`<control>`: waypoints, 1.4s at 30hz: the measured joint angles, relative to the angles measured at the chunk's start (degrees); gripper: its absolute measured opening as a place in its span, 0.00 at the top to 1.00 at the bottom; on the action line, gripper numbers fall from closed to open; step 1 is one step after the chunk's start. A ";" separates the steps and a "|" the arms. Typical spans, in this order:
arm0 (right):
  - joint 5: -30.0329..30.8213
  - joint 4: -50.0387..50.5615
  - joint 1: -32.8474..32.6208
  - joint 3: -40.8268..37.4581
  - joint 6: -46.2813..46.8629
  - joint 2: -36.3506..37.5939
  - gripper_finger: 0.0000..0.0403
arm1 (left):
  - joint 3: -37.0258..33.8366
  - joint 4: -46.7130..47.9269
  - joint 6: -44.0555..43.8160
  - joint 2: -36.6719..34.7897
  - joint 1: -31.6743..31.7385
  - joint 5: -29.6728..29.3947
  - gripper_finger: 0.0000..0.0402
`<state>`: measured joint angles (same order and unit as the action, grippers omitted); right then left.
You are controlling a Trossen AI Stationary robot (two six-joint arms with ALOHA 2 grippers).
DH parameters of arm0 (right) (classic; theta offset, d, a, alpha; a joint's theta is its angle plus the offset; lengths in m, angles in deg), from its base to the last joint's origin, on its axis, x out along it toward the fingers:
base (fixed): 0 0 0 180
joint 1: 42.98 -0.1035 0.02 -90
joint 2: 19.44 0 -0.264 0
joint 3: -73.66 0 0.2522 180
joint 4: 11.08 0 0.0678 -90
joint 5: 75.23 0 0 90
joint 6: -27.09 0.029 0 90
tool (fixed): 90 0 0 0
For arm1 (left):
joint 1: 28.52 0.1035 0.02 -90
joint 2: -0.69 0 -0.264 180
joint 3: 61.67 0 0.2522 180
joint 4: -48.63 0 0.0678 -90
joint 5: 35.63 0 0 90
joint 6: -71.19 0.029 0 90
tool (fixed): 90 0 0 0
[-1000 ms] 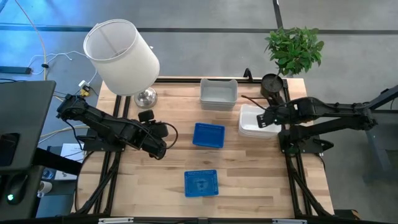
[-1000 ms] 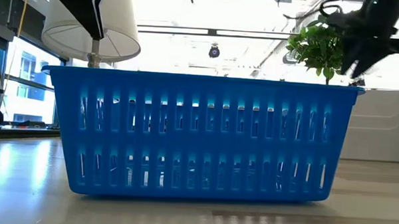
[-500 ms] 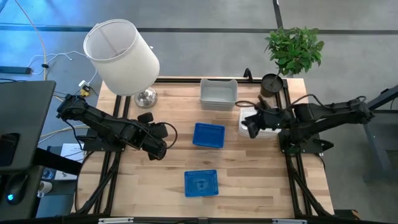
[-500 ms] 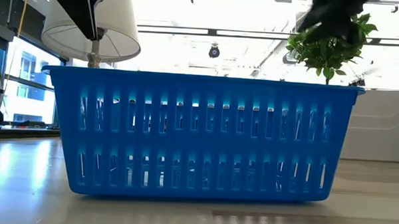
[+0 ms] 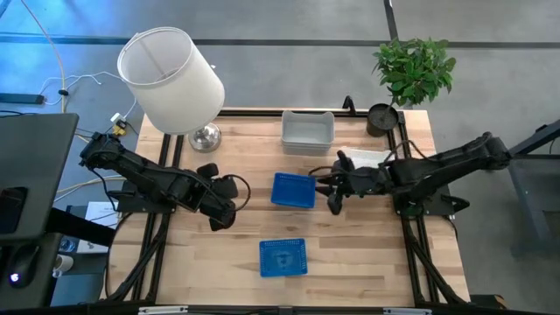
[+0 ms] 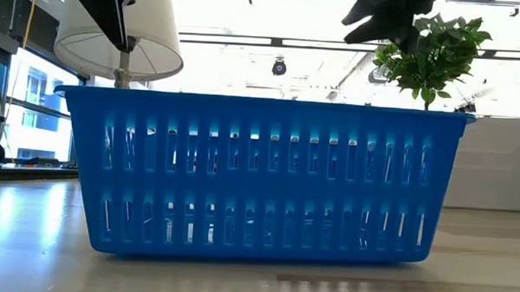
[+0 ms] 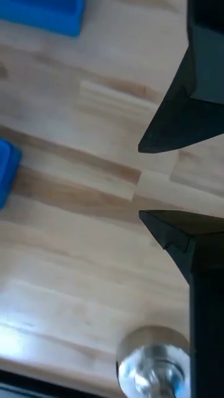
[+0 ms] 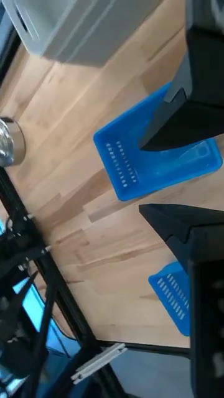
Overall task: Stack baskets by color
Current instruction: Stack the bottom blue bin on top of the top blue bins
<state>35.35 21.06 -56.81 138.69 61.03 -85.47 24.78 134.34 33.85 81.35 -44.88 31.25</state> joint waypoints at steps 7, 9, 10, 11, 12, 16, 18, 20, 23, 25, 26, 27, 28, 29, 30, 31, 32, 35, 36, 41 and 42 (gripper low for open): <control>-0.18 -1.10 -1.62 0.00 -0.40 -4.15 0.67 | 0.00 -6.42 0.00 0.00 -2.03 0.16 0.64; 0.41 -1.12 -2.14 0.00 0.16 -4.88 0.67 | 0.00 -9.17 0.25 0.00 -2.61 0.16 0.64; 0.69 -1.11 -2.40 0.00 0.62 -5.09 0.67 | 0.00 -10.70 0.88 0.00 -2.92 0.15 0.64; 1.01 -1.14 -2.58 0.00 0.98 -5.26 0.67 | 0.00 -12.35 1.78 0.03 -3.20 0.16 0.64; 1.33 -1.12 -2.80 0.00 1.52 -5.34 0.67 | 0.01 -14.03 2.72 0.13 -3.49 0.14 0.64; 3.54 -1.93 -3.80 0.00 2.10 -5.37 0.67 | 0.00 -20.31 6.43 0.26 -4.63 0.12 0.64; 5.16 -2.74 -4.30 0.00 2.07 -5.32 0.67 | 0.00 -23.06 8.25 0.26 -5.25 0.07 0.64; 6.32 -3.12 -4.39 0.00 2.05 -5.32 0.67 | 0.00 -25.66 9.53 0.26 -5.85 -0.11 0.64; 7.78 -3.09 -4.34 0.00 2.07 -5.32 0.67 | 0.00 -29.31 11.19 0.65 -6.63 -0.27 0.64; 9.21 -3.09 -4.18 0.00 2.07 -5.32 0.67 | 0.00 -31.21 12.09 1.37 -7.18 -0.63 0.64; 9.66 -3.09 -4.17 0.00 2.06 -5.32 0.67 | 0.00 -31.95 12.27 1.90 -7.44 -0.78 0.64; 10.22 -3.09 -4.17 0.00 2.05 -5.30 0.67 | 0.00 -32.69 12.52 2.47 -7.73 -1.02 0.64; 10.80 -3.07 -4.17 0.00 2.06 -5.30 0.67 | 0.00 -33.20 12.51 3.22 -7.94 -1.33 0.64; 10.92 -3.07 -4.17 0.00 2.07 -5.30 0.67 | 0.00 -33.58 12.51 4.04 -8.16 -1.52 0.64; 10.90 -3.07 -4.17 0.00 2.06 -5.28 0.67 | 0.00 -33.94 12.52 4.91 -8.20 -1.56 0.64; 10.86 -3.07 -4.17 0.00 2.06 -5.28 0.67 | 0.00 -34.36 12.52 5.84 -8.20 -1.56 0.64; 10.85 -3.05 -4.17 0.00 2.06 -5.28 0.67 | 0.00 -34.92 12.51 6.84 -8.20 -1.54 0.64; 10.85 -3.03 -4.17 0.00 2.07 -5.28 0.67 | 0.00 -35.47 12.51 9.63 -8.20 -1.54 0.64; 10.85 -3.03 -4.17 0.00 2.07 -5.28 0.67 | 0.00 -35.80 12.50 10.62 -8.20 -1.54 0.64; 10.86 -3.03 -4.17 0.00 2.06 -5.28 0.67 | 0.00 -36.34 12.52 15.05 -8.07 -0.83 0.64; 10.90 -3.03 -4.17 0.00 2.07 -5.28 0.67 | 0.00 -36.43 12.50 15.89 -7.97 -0.21 0.64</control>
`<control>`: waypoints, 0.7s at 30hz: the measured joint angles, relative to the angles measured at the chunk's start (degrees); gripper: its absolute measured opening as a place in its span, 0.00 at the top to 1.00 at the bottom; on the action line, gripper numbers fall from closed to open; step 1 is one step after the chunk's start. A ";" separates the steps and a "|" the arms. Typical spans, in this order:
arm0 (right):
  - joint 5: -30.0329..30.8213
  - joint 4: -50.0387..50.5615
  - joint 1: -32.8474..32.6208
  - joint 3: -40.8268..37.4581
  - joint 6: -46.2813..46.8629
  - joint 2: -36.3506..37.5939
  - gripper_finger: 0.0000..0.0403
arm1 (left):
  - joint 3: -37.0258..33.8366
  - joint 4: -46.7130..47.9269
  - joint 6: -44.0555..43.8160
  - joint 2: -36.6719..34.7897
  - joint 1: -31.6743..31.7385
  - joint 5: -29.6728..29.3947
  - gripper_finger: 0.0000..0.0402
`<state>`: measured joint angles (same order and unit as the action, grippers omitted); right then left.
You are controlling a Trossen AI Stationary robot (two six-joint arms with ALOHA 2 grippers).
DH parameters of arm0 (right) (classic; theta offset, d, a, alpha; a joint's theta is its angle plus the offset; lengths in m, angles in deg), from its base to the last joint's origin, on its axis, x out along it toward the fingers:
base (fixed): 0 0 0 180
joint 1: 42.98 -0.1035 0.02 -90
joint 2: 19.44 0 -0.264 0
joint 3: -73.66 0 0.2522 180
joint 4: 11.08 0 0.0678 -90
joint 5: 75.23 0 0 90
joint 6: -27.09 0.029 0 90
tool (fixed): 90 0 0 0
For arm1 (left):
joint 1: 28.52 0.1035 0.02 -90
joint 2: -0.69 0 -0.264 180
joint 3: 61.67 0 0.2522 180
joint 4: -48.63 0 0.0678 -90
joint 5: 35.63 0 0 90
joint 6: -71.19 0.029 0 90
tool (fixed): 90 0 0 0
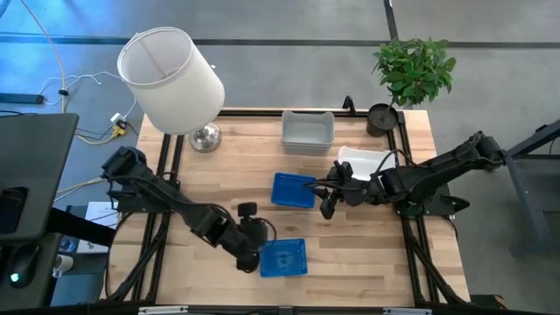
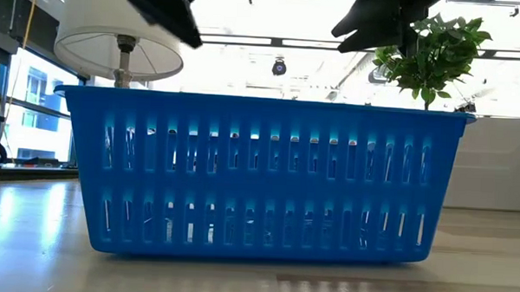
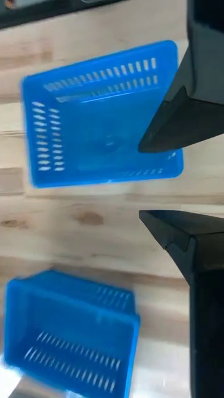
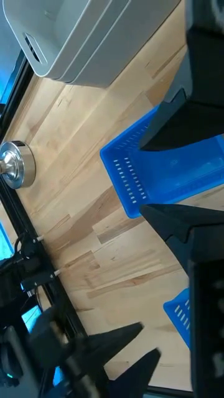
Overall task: Stack baskets by color
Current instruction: Stack the bottom blue bin on top of the top blue bins
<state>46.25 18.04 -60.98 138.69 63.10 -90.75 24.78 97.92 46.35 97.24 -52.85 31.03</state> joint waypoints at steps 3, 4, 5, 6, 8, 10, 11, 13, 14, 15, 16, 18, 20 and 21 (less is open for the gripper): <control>0.00 0.00 0.00 0.00 0.00 0.00 0.67 | 0.00 -0.76 0.02 2.32 0.37 2.63 0.64; 0.00 0.02 0.00 0.00 -0.02 0.00 0.67 | 0.00 -1.32 0.02 2.98 0.50 3.30 0.64; 0.00 0.02 0.00 0.00 -0.02 0.00 0.67 | 0.00 -1.87 0.02 3.62 0.71 3.73 0.64; 0.00 0.02 0.00 0.00 -0.02 0.00 0.67 | 0.00 -2.48 0.20 4.30 0.82 3.90 0.64; 0.00 0.04 0.00 0.00 -0.02 0.00 0.67 | 0.00 -3.36 1.26 5.42 1.14 3.89 0.64; -0.03 0.07 0.00 0.00 -0.02 0.00 0.67 | 0.00 -4.09 1.52 6.22 1.55 3.98 0.64; -0.16 0.07 0.00 0.00 -0.02 0.00 0.67 | 0.00 -4.19 1.51 6.51 1.81 4.18 0.64; -0.46 0.07 0.00 0.00 -0.02 0.02 0.67 | 0.00 -5.18 1.54 7.39 2.36 5.00 0.64; -0.48 0.08 0.00 0.00 0.00 0.02 0.67 | 0.00 -5.14 1.66 7.79 2.55 5.34 0.64; -0.48 0.09 0.00 0.00 -0.01 0.04 0.67 | 0.00 -5.63 2.03 8.14 2.75 6.00 0.64; -0.48 0.14 0.00 0.02 0.00 0.03 0.67 | 0.00 -6.31 2.69 8.42 3.00 6.54 0.64; -0.49 0.27 0.00 0.02 -0.02 0.04 0.67 | 0.00 -7.13 3.43 9.12 3.33 7.75 0.64; -0.50 0.26 0.00 0.02 -0.02 0.02 0.67 | 0.00 -7.19 3.53 10.13 3.61 8.05 0.64; -0.50 0.26 0.00 0.02 -0.02 0.02 0.67 | 0.00 -7.14 3.53 10.47 3.71 8.04 0.64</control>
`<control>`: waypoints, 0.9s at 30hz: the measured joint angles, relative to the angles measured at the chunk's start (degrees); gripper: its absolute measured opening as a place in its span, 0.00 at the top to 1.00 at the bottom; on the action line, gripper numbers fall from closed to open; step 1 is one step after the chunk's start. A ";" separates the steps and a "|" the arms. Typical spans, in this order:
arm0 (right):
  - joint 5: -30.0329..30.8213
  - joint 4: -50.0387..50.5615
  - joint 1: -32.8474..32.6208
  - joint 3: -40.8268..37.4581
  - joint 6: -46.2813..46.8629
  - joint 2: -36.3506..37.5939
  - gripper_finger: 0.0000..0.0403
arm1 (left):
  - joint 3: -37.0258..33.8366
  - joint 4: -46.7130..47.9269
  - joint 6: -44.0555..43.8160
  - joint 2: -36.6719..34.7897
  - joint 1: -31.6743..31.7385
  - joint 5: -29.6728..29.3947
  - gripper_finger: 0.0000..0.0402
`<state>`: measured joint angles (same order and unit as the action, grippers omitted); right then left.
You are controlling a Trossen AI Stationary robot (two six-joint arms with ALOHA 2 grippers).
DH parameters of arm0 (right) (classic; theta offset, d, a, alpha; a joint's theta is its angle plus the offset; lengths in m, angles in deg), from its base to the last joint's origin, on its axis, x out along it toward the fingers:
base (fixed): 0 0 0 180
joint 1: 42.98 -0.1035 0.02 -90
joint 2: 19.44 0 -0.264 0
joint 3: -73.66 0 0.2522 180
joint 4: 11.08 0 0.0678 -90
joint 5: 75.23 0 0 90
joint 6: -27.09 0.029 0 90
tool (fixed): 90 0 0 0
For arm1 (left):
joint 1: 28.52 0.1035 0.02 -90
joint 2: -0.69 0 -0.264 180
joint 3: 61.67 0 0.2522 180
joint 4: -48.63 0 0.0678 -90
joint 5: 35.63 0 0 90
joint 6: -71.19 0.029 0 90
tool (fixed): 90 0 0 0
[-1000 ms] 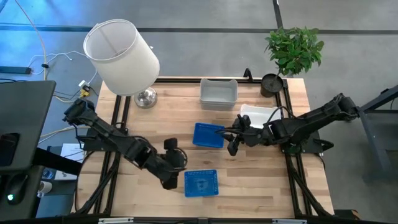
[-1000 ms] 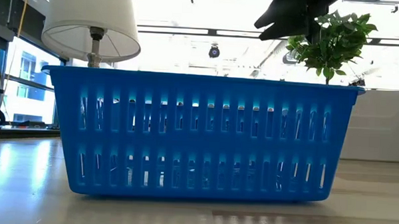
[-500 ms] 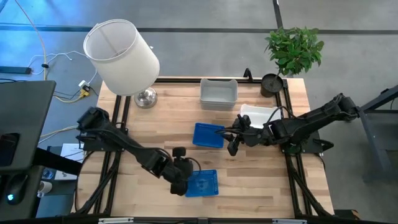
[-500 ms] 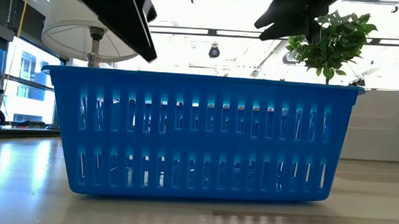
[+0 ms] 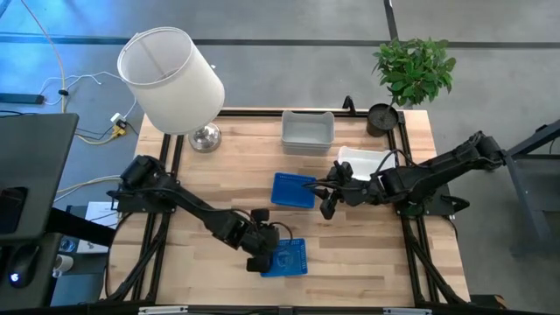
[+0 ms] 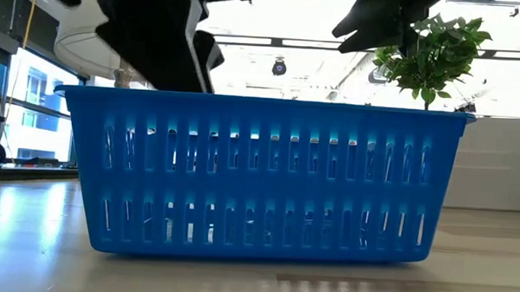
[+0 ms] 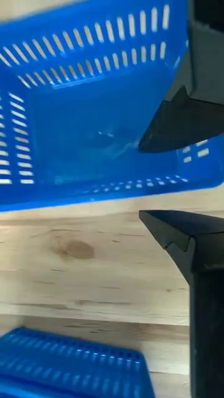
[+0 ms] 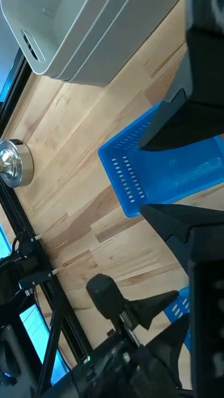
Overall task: Stack baskets by color
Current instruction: Stack the bottom blue bin on top of the top blue bins
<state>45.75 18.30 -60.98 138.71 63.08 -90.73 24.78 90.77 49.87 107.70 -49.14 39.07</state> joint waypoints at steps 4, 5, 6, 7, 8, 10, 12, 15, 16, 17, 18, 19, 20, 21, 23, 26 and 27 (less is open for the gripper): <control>-0.02 0.00 0.00 0.00 0.00 0.00 0.67 | 0.00 -0.51 0.10 0.92 0.73 1.31 0.64; -0.02 -0.02 0.00 0.00 0.00 0.00 0.67 | 0.00 -0.48 0.10 1.10 0.87 1.77 0.64; -0.02 0.00 0.00 0.00 0.00 0.00 0.67 | 0.00 -0.33 0.10 1.14 1.05 1.92 0.64; -0.03 0.00 0.00 0.00 0.00 0.00 0.67 | 0.00 -0.45 0.11 1.13 1.27 2.34 0.64; -0.04 0.00 0.00 0.00 0.00 0.00 0.67 | 0.00 -0.59 0.34 1.08 1.53 2.66 0.64; -0.04 0.00 0.00 0.00 0.00 0.00 0.67 | 0.00 -0.47 0.52 1.08 1.97 2.92 0.64; -0.04 0.00 0.00 0.00 0.00 0.02 0.67 | 0.00 -0.45 0.52 1.08 2.37 3.00 0.64; -0.05 0.00 0.00 0.00 -0.01 0.00 0.67 | 0.01 -0.86 0.56 1.90 3.07 4.09 0.64; -0.07 -0.01 0.00 0.00 -0.01 0.00 0.67 | 0.01 -0.92 0.89 2.43 3.19 5.01 0.64; -0.07 0.00 0.00 0.00 0.00 0.00 0.67 | 0.00 -0.76 1.12 3.10 3.36 6.02 0.64; -0.07 0.00 0.00 0.00 -0.02 0.00 0.67 | 0.00 -1.61 1.24 3.90 3.54 7.33 0.64; -0.09 0.02 0.00 0.00 -0.02 0.00 0.67 | 0.00 -2.36 1.46 4.49 3.64 8.33 0.64; -0.10 0.09 0.00 0.00 -0.25 0.00 0.67 | 0.00 -2.18 1.50 4.95 3.77 9.03 0.64; -0.09 0.03 0.00 0.00 -0.35 0.00 0.67 | 0.00 -2.61 1.52 5.32 3.84 9.86 0.64; -0.11 0.18 0.00 0.00 -0.44 0.00 0.67 | 0.00 -2.94 1.61 5.59 4.08 10.20 0.65; -0.11 0.29 0.00 0.00 -0.44 0.00 0.67 | 0.00 -3.13 2.38 5.58 4.28 10.00 0.69; -0.11 0.33 0.00 0.00 -0.46 0.00 0.67 | 0.00 -3.15 2.77 5.58 4.44 9.91 0.71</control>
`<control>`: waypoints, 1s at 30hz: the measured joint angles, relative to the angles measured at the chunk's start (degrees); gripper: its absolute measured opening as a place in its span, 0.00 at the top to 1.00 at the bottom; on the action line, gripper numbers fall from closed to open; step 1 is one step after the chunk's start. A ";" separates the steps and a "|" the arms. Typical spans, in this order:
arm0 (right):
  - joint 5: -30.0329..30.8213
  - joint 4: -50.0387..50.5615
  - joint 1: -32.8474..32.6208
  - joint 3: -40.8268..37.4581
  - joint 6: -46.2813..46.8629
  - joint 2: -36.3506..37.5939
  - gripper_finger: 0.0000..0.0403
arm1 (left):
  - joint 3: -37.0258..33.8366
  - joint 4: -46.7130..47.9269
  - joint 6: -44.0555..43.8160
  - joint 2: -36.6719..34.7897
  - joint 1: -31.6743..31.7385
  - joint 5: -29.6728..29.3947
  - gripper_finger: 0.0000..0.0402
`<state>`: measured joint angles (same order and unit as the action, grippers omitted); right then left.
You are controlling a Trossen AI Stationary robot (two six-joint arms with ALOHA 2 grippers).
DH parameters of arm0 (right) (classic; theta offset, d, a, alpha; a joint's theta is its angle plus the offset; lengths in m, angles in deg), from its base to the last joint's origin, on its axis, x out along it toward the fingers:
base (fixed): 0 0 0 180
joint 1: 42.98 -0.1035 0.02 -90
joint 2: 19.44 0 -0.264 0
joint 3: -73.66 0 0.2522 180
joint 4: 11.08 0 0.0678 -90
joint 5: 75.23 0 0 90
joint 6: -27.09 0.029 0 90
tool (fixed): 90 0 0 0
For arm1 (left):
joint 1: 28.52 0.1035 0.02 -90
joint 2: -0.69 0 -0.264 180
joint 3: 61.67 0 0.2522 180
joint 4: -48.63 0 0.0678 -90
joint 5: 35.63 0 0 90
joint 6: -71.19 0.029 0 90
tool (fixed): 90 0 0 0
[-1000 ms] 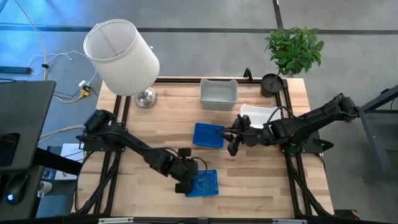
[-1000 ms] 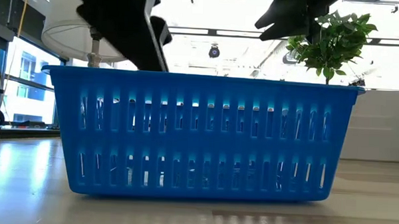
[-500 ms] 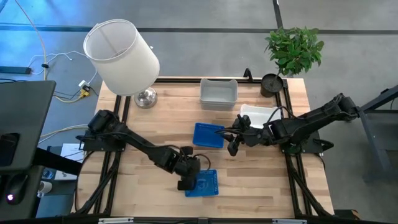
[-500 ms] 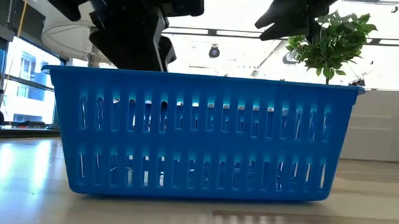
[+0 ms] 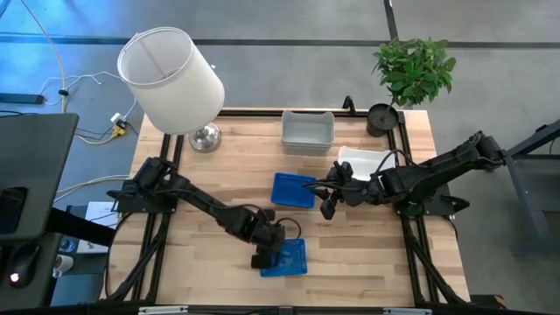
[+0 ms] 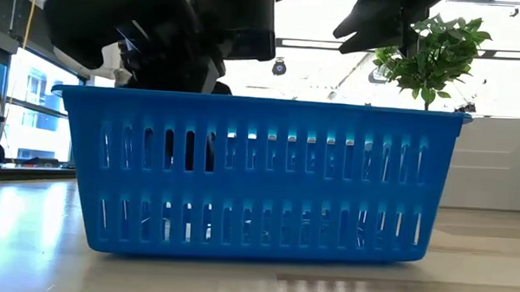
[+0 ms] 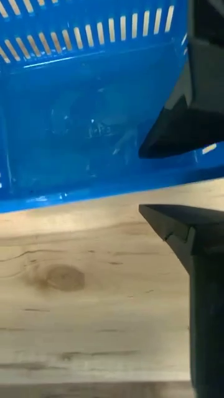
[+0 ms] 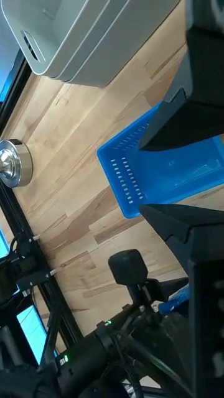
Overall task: Stack baskets by color
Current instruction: Stack the bottom blue bin on top of the top blue bins
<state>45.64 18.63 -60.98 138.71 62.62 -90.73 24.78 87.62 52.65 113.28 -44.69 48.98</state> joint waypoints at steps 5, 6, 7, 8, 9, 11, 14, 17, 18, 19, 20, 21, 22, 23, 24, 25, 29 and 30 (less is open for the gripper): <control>0.14 0.33 0.00 0.00 0.00 0.00 0.67 | 0.00 -0.24 1.88 0.00 0.87 -0.03 0.88; 0.19 0.51 0.00 0.00 0.00 0.00 0.67 | 0.00 -0.28 2.59 0.00 1.11 -0.06 0.92; 0.20 0.59 0.00 0.00 0.00 0.00 0.67 | 0.00 -0.34 3.20 0.00 1.37 -0.02 0.96; 0.22 0.54 0.00 0.00 0.00 0.00 0.67 | 0.00 -0.41 3.86 -0.16 1.66 0.01 0.98; 0.27 0.52 0.00 0.00 0.00 0.00 0.67 | 0.00 -0.25 4.53 -0.51 1.98 0.02 0.98; 0.48 0.52 0.00 0.00 0.03 0.00 0.67 | 0.04 -0.07 6.31 -1.35 2.75 0.13 0.98; 2.35 0.48 0.00 0.00 0.42 0.00 0.67 | 0.04 1.21 8.68 -3.10 3.87 0.65 0.99; 4.62 0.55 0.00 0.00 0.00 0.50 0.67 | 0.04 1.73 11.61 -5.96 5.12 0.67 0.99; 5.28 0.49 0.00 0.00 -0.62 0.95 0.67 | 0.04 2.37 12.56 -6.99 5.63 0.62 0.99; 5.92 0.61 0.00 0.00 -1.24 1.44 0.67 | 0.04 2.72 13.47 -7.91 6.18 0.58 1.00; 6.30 0.39 0.00 0.00 -1.74 1.98 0.67 | 0.04 2.71 14.39 -8.83 6.74 0.54 1.00; 6.52 0.45 0.00 0.00 -2.26 2.64 0.67 | 0.04 2.86 15.25 -9.88 7.38 0.41 1.00; 6.67 0.60 0.00 0.00 -2.64 3.30 0.67 | 0.04 3.33 16.21 -11.05 8.08 0.43 1.00; 6.75 0.44 0.00 0.00 -3.05 4.00 0.67 | 0.04 3.69 17.25 -12.18 8.83 0.27 1.00; 7.16 0.54 0.00 0.00 -3.44 4.77 0.67 | 0.04 3.72 18.22 -13.21 9.71 0.12 1.00; 7.88 0.52 0.00 0.00 -4.03 5.48 0.67 | 0.04 3.89 19.30 -14.14 10.59 -0.04 1.00; 9.67 0.48 0.00 0.00 -6.05 8.59 0.67 | 0.04 4.42 24.67 -17.85 14.27 -0.72 1.00; 9.97 0.52 0.00 0.00 -6.41 9.37 0.67 | 0.07 4.37 26.03 -18.78 15.39 -0.90 1.00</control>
<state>55.61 19.15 -60.98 138.71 56.21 -81.36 24.84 92.00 78.68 94.50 -29.31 48.09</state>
